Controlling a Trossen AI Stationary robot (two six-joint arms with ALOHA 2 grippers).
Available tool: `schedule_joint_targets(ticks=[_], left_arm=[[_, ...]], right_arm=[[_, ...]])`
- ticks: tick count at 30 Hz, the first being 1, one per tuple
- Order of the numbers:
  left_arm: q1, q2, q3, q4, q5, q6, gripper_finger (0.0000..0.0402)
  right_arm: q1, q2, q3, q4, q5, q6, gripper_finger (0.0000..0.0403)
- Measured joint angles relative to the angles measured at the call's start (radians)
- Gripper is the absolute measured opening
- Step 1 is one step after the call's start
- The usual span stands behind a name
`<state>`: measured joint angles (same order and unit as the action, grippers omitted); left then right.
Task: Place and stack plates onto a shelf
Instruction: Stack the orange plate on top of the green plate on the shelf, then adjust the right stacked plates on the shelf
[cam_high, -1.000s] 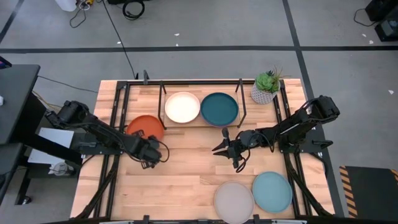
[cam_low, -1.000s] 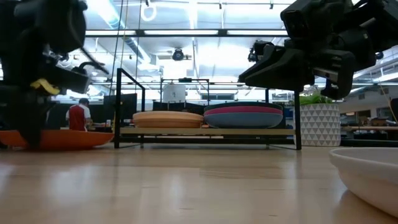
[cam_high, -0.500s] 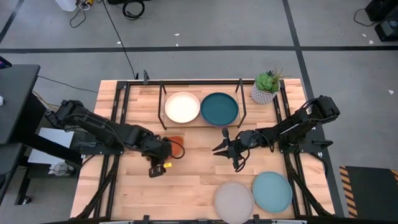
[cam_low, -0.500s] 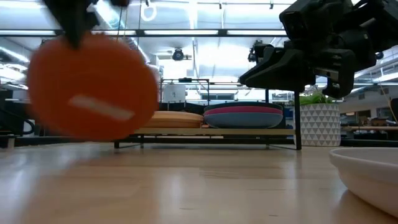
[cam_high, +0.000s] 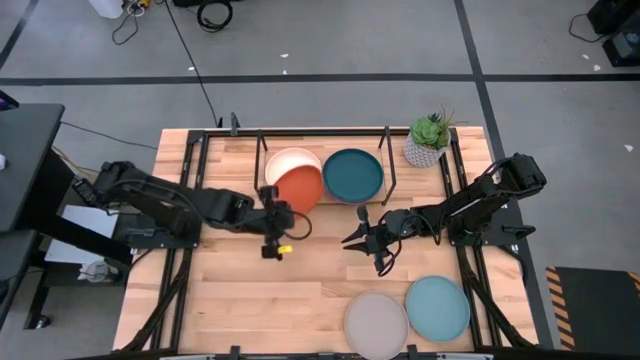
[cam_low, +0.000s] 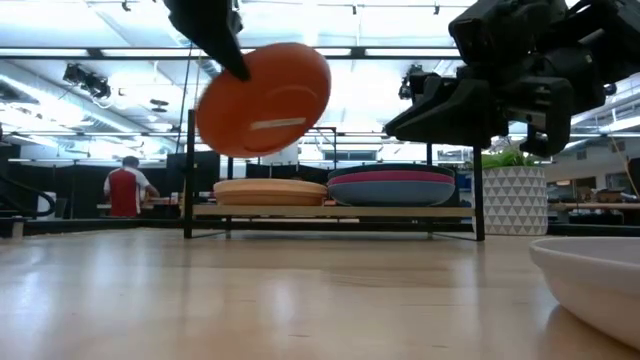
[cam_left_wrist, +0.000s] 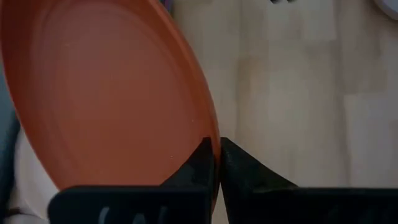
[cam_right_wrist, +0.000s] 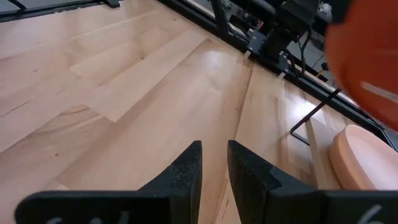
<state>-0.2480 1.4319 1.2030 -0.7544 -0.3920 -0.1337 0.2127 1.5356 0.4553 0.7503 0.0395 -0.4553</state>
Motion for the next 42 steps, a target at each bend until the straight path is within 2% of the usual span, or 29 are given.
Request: schedule_joint_targets(ticks=[6, 12, 21, 24, 29, 33, 36, 42], left_arm=[[0.079, 0.072, 0.0, 0.14, 0.005, 0.174, 0.0018], [0.16, 0.154, 0.0, 0.28, 0.089, 0.396, 0.0018], [0.282, 0.235, 0.094, 0.336, 0.157, 0.625, 0.0018], [0.312, 0.268, 0.103, 0.402, 0.166, 0.697, 0.0018], [0.36, 0.316, 0.104, 0.472, 0.294, 0.73, 0.0018], [0.382, 0.358, 0.104, 0.47, 0.301, 0.744, 0.0019], [0.378, 0.374, 0.104, 0.485, 0.301, 0.777, 0.0034], [0.357, 0.375, 0.104, 0.525, 0.262, 0.789, 0.011]], right_arm=[[0.0, 0.0, 0.0, -0.004, 0.0, 0.004, 0.0082], [0.003, 0.0, 0.0, -0.005, -0.007, 0.041, 0.0082], [0.067, 0.0, 0.0, -0.01, -0.008, 0.099, 0.0082], [0.113, 0.0, 0.0, -0.006, 0.058, 0.116, 0.0082], [0.189, 0.0, 0.0, -0.01, 0.192, 0.142, 0.0082], [0.231, 0.0, 0.0, -0.014, 0.255, 0.148, 0.0082], [0.247, 0.0, 0.0, -0.019, 0.283, 0.15, 0.0082], [0.256, 0.0, 0.0, -0.026, 0.307, 0.169, 0.0082]])
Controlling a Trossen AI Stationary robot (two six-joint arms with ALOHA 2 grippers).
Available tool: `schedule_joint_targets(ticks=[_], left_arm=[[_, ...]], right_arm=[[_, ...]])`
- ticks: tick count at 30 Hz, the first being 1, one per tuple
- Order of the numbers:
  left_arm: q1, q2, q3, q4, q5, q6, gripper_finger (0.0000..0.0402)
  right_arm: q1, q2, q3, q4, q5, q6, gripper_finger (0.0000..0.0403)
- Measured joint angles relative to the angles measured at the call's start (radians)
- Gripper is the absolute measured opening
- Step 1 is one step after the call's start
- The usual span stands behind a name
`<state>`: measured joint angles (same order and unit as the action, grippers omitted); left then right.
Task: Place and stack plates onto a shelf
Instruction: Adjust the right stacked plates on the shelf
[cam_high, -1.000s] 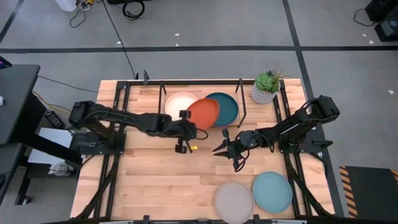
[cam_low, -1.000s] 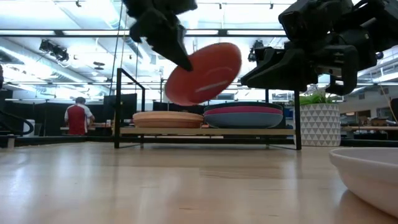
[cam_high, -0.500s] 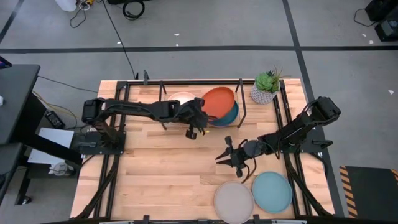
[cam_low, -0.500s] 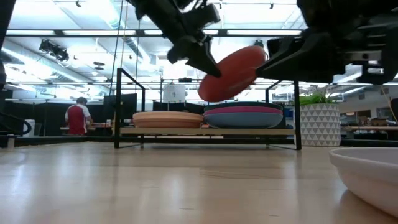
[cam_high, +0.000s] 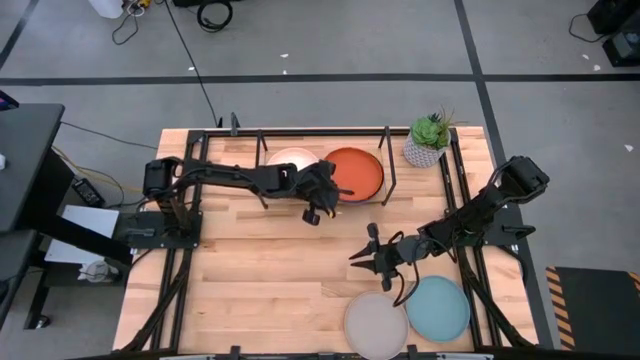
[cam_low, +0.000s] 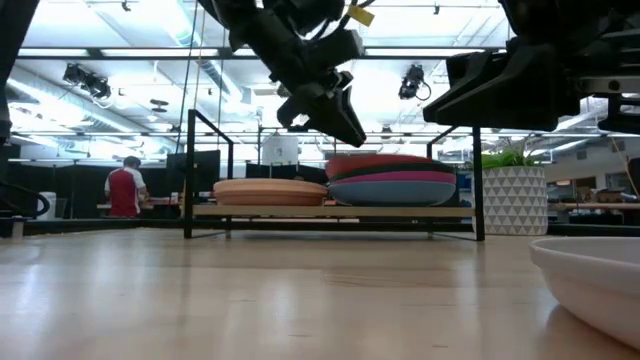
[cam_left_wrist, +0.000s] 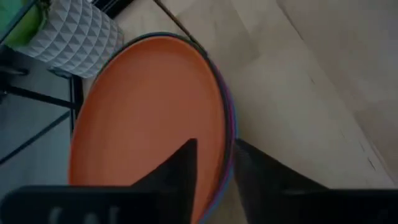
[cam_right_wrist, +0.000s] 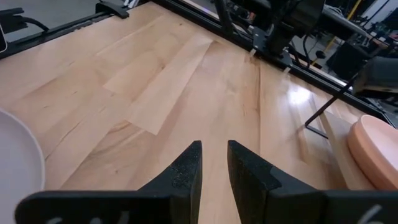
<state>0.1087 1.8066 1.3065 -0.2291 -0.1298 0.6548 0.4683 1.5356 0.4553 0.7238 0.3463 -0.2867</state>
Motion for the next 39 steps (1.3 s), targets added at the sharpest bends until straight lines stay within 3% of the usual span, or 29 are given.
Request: schedule_joint_targets(ticks=[5, 13, 15, 21, 23, 31, 39], left_arm=[[-0.026, -0.035, 0.0, -0.026, -0.051, -0.101, 0.0155], [-0.057, -0.046, -0.047, -0.1, -0.011, -0.29, 0.0143], [-0.071, -0.046, -0.093, -0.107, 0.016, -0.323, 0.0142], [-0.133, -0.121, -0.239, 0.048, 0.038, -0.336, 0.0141], [-0.139, -0.18, -0.293, 0.119, 0.034, -0.328, 0.0141], [-0.148, -0.381, -0.472, 0.292, 0.032, -0.302, 0.0141], [-0.159, -0.477, -0.612, 0.52, 0.058, -0.209, 0.0141]], right_arm=[[0.0, 0.0, 0.0, -0.005, 0.001, 0.0, 0.0082], [0.0, 0.0, 0.0, -0.019, 0.043, -0.006, 0.0082], [0.0, 0.0, 0.0, -0.044, 0.129, 0.003, 0.0082], [-0.019, 0.0, 0.0, -0.086, 0.521, 0.05, 0.0082], [-0.034, 0.0, 0.0, -0.108, 0.585, 0.055, 0.0082], [-0.126, 0.0, 0.001, -0.139, 0.555, 0.043, 0.0082], [-0.264, 0.0, 0.003, -0.205, 0.503, 0.033, 0.0082]])
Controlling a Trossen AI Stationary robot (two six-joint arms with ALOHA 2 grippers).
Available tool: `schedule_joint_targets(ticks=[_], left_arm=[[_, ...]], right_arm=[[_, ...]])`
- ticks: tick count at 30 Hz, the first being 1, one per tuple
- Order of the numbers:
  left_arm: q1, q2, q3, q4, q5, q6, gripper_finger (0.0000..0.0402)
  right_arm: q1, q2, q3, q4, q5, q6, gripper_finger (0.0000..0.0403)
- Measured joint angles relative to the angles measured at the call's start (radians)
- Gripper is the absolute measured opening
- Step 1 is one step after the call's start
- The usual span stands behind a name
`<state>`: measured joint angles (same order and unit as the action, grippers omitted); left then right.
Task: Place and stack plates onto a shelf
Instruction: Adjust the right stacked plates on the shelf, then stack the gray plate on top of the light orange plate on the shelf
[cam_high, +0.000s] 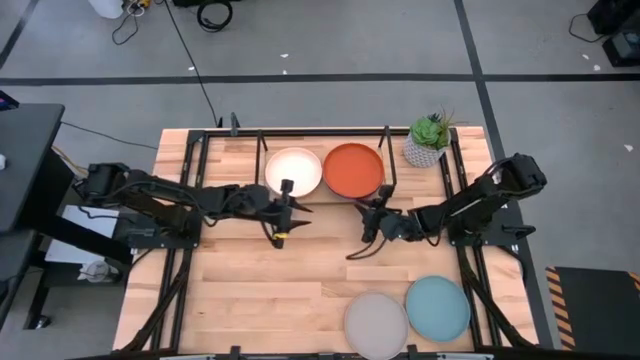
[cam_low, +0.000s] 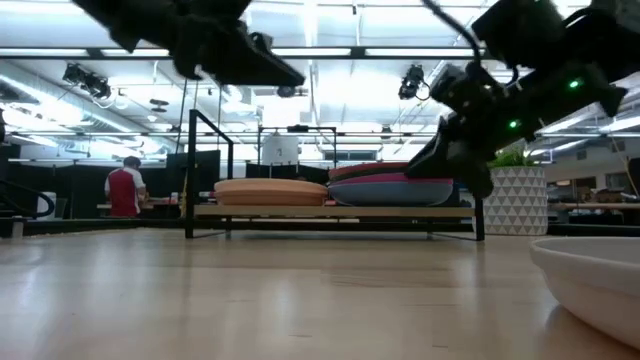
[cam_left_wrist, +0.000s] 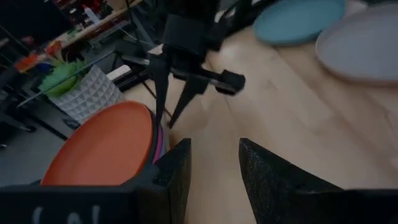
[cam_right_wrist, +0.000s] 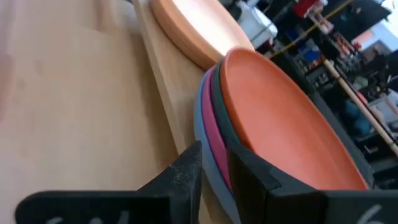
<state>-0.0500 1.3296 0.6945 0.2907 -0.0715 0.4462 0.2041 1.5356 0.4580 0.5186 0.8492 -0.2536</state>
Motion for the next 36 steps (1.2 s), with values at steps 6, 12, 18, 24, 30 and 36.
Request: schedule_joint_targets(ticks=[6, 12, 18, 24, 30, 36], left_arm=[[0.003, -0.005, -0.033, 0.077, -0.001, 0.005, 0.0141], [0.0, -0.005, -0.033, 0.026, -0.001, -0.046, 0.0141], [-0.03, 0.001, -0.033, -0.019, -0.002, -0.069, 0.0141], [-0.076, -0.009, -0.033, -0.029, -0.087, -0.115, 0.0141], [-0.116, 0.011, -0.032, -0.01, 0.03, -0.142, 0.0141], [-0.135, 0.032, -0.032, -0.035, 0.069, -0.146, 0.0141]], right_arm=[[-0.04, 0.0, 0.013, -0.001, -0.061, 0.009, 0.0082], [0.033, 0.0, 0.129, -0.107, -0.126, 0.013, 0.0082], [0.092, 0.0, 0.326, -0.541, -0.116, 0.192, 0.0081], [0.12, 0.0, 0.529, -1.125, 0.01, 0.559, 0.0079], [0.123, 0.0, 0.622, -1.387, -0.283, 0.701, 0.0076], [0.123, 0.0, 0.573, -1.261, -0.705, 0.648, 0.0076]])
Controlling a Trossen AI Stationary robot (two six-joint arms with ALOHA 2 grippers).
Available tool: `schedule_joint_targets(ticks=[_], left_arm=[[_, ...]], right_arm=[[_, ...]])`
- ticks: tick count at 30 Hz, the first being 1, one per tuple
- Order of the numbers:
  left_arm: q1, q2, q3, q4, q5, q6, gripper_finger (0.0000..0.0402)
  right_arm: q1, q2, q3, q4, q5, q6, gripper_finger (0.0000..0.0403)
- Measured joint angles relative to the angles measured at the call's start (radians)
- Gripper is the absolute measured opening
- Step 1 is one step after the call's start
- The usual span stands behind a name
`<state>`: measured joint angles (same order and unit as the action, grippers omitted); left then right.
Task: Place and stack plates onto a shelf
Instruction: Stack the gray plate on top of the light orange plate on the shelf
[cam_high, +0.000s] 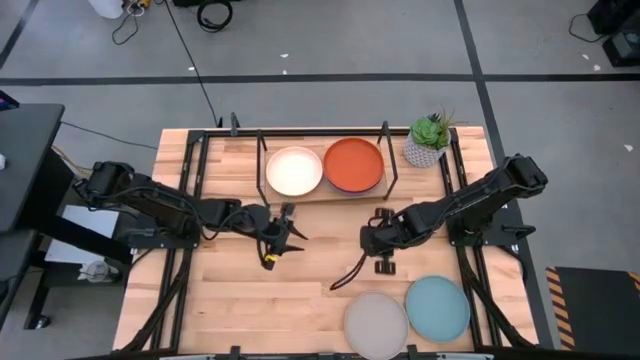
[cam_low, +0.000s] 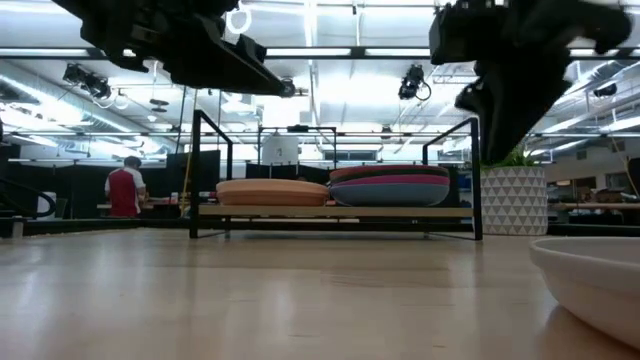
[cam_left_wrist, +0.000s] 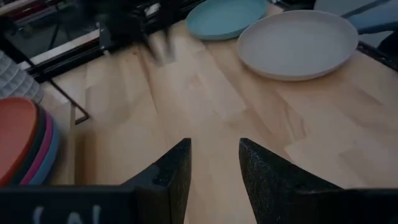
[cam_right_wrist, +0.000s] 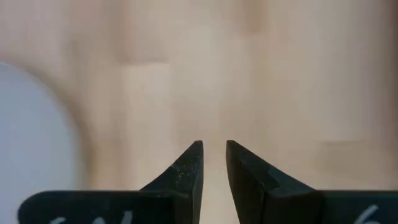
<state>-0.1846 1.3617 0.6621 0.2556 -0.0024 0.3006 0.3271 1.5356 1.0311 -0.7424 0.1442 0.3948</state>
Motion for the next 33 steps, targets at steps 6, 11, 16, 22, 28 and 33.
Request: schedule_joint_targets(ticks=[6, 11, 16, 22, 28, 33], left_arm=[[-0.027, -0.01, 0.0, -0.028, -0.099, -0.019, 0.0141], [-0.054, -0.023, 0.0, -0.064, -0.144, -0.018, 0.0141], [-0.077, -0.057, 0.0, -0.12, -0.229, -0.017, 0.0141], [-0.084, -0.103, 0.001, -0.138, -0.271, 0.021, 0.0141], [-0.084, -0.122, 0.0, -0.142, -0.31, 0.075, 0.0141], [-0.082, -0.122, 0.0, -0.151, -0.312, 0.133, 0.0141]], right_arm=[[0.06, 0.0, -0.045, 0.162, -0.188, 0.13, 0.0106], [0.133, 0.0, -0.059, 0.206, -0.166, 0.203, 0.0156], [0.169, 0.051, -0.062, 0.221, -0.155, 0.231, 0.0186], [0.177, 0.172, -0.049, 0.263, -0.26, 0.244, 0.0189], [0.204, 0.262, -0.013, 0.247, -0.268, 0.268, 0.0183], [0.214, 0.311, 0.022, 0.216, -0.249, 0.275, 0.0151]])
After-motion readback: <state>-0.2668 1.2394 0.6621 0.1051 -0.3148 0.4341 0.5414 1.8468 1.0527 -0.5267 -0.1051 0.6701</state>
